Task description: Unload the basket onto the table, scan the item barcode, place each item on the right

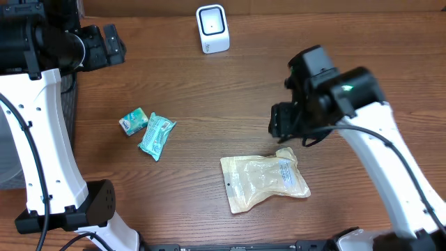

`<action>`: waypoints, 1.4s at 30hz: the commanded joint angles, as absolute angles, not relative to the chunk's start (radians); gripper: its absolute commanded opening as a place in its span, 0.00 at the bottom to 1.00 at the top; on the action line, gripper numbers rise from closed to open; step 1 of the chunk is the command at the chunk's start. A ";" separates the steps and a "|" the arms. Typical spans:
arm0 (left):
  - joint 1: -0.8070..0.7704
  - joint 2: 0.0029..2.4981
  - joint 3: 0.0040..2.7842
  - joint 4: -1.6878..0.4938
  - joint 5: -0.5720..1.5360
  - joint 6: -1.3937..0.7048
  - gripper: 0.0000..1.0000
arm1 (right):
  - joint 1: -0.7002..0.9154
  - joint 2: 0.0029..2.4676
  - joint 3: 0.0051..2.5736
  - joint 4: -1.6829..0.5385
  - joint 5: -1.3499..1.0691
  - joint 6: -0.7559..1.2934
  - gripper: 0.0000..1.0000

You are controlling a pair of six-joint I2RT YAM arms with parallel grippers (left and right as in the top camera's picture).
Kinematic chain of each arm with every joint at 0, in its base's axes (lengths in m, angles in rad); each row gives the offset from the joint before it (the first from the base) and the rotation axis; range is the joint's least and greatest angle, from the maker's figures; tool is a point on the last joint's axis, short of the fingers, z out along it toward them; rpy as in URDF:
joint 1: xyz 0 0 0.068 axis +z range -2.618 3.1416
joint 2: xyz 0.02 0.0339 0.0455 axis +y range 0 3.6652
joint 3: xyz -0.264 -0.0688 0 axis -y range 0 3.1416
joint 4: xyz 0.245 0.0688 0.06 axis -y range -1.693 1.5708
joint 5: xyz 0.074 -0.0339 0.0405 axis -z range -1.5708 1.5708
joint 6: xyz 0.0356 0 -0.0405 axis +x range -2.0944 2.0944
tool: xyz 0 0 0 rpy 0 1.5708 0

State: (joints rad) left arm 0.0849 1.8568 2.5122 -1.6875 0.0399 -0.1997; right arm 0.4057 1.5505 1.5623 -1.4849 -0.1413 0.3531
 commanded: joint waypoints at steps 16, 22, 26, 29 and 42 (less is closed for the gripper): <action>0.078 1.860 2.522 -1.689 0.033 -0.183 1.00 | 0.405 1.555 0.970 -1.213 -0.297 0.442 0.59; 0.078 1.860 2.522 -1.689 0.033 -0.183 0.99 | 0.405 1.555 0.851 -1.122 -0.351 0.443 0.52; 0.078 1.860 2.522 -1.689 0.033 -0.183 1.00 | 0.405 1.555 0.812 -1.057 -0.353 0.446 0.52; 0.078 1.860 2.522 -1.689 0.033 -0.183 1.00 | 0.405 1.555 0.802 -0.991 -0.353 0.450 0.53; 0.078 1.860 2.522 -1.689 0.033 -0.183 1.00 | 0.403 1.567 0.802 -0.551 -0.072 0.383 0.64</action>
